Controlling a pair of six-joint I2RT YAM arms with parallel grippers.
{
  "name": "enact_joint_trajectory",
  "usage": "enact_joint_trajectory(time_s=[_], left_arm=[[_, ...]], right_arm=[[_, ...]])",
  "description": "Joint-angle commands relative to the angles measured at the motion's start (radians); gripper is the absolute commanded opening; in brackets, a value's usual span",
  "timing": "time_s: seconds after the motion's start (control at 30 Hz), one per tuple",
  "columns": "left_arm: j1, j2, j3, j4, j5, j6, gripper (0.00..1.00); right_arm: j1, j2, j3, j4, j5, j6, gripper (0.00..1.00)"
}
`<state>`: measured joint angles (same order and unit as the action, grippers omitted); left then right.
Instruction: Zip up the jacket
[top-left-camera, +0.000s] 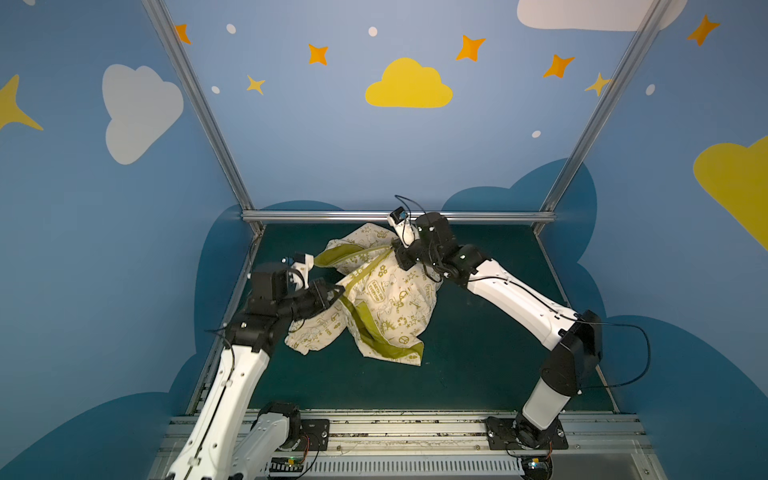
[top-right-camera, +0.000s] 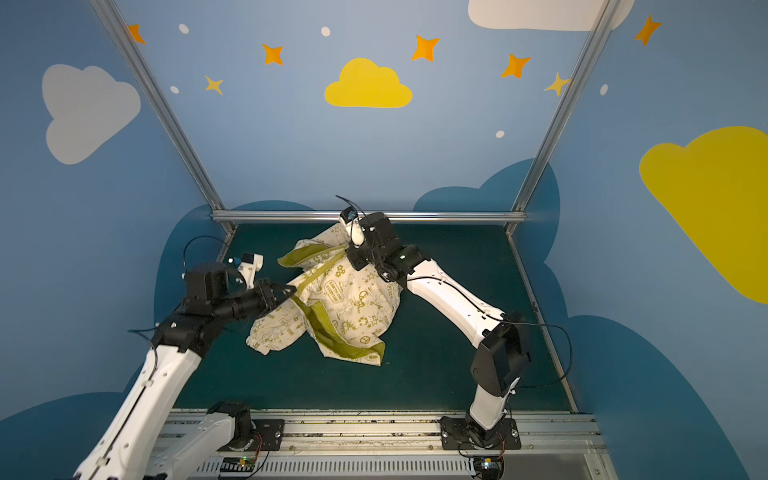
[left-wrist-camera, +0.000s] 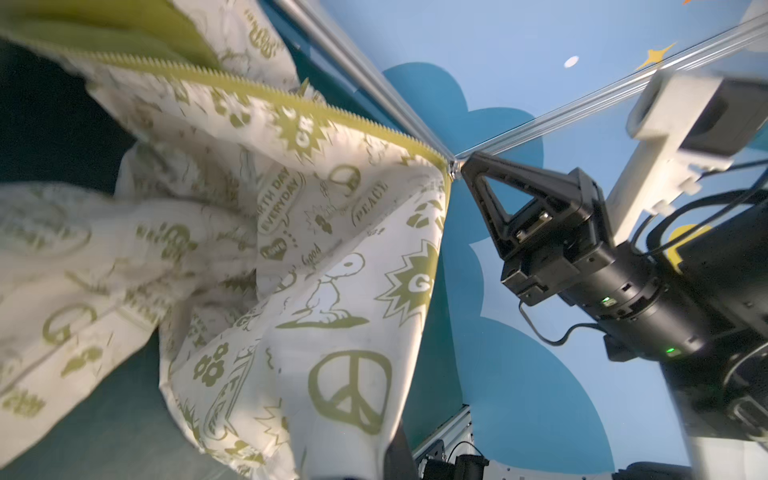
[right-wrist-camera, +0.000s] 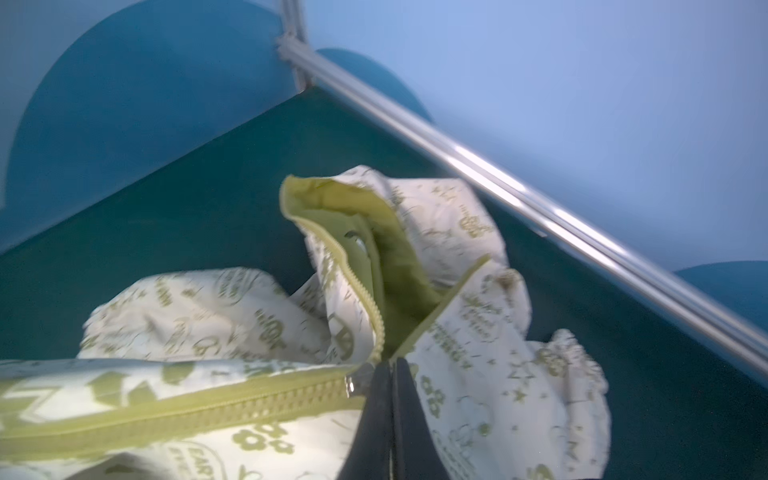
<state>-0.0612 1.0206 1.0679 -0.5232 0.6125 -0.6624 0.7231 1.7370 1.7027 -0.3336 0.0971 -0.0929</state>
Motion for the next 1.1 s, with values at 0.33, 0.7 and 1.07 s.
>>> enact_joint_trajectory(time_s=[0.33,0.7,1.07], left_arm=[[0.205,0.129,0.157,-0.197,0.151,0.323,0.04],[0.466,0.012,-0.082,-0.285,0.036,0.414,0.04],[0.493,0.057,-0.032,-0.212,0.016,0.371,0.04]], right_arm=[[-0.185,-0.315,-0.190,0.008,0.181,0.015,0.00],[-0.136,-0.323,-0.518,0.057,0.071,0.251,0.00],[-0.206,-0.162,-0.251,0.008,0.166,0.131,0.00]])
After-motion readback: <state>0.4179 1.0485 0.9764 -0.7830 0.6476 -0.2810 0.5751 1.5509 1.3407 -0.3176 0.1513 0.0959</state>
